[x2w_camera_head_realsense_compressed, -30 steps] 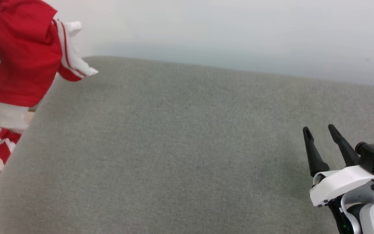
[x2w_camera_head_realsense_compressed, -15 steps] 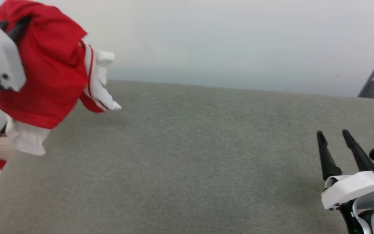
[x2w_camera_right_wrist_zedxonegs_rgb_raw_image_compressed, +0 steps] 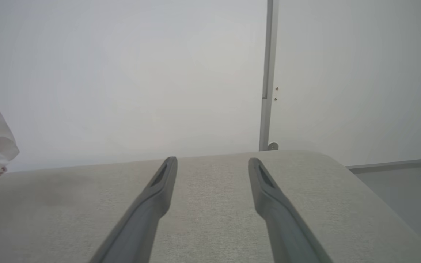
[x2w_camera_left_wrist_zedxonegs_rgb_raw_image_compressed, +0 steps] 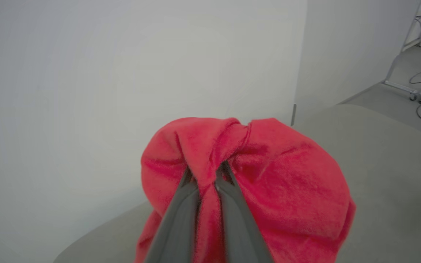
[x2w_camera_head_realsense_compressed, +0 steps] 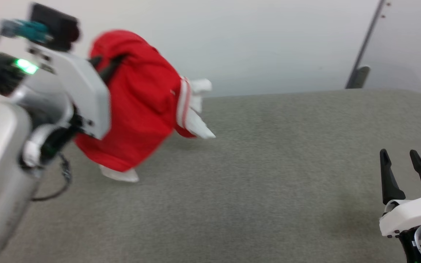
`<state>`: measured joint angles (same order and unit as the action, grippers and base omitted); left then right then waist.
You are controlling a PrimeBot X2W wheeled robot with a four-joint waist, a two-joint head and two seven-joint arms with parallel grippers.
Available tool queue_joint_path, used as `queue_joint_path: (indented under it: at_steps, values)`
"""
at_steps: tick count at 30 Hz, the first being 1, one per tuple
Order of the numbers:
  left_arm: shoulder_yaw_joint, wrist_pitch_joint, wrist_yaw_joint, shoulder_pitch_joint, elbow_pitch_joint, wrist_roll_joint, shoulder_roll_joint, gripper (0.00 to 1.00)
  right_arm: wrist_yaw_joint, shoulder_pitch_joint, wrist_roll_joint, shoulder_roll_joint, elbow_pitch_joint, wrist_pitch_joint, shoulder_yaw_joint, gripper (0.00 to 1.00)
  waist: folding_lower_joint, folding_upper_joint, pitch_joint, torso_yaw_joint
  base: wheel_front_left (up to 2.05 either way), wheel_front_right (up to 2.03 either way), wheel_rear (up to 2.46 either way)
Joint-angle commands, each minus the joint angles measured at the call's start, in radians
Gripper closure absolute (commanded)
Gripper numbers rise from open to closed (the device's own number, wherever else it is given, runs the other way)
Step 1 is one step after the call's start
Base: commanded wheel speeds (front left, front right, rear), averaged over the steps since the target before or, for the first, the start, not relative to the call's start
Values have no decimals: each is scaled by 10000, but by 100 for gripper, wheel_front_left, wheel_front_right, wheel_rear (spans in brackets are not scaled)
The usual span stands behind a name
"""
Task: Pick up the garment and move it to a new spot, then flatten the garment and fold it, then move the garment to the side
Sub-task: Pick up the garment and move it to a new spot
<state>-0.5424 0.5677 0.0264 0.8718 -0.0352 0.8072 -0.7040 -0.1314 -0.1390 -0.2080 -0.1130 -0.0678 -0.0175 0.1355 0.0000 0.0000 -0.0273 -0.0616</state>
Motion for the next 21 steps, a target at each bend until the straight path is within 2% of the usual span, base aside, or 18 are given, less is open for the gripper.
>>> queue_joint_path:
  at_steps: [1, 12, 21]
  values:
    - [-117, 60, 88, -167, 106, -86, 188, 100, 12, 83, 85, 49, 35, 24, 66, 0, 0, 0, 157, -588, 0, 0, 0]
    - [-1191, 258, 198, -1025, -328, 78, 1267, 100, 12, 36, 62, 327, -113, 270, 198, 0, 0, 0, 757, -1407, 0, 0, 0]
    - [-2021, 446, -146, -1762, -1969, 210, 1821, 100, 12, -280, -3, 495, -511, 605, -4, 0, 0, 0, 1342, -1642, 0, 0, 0]
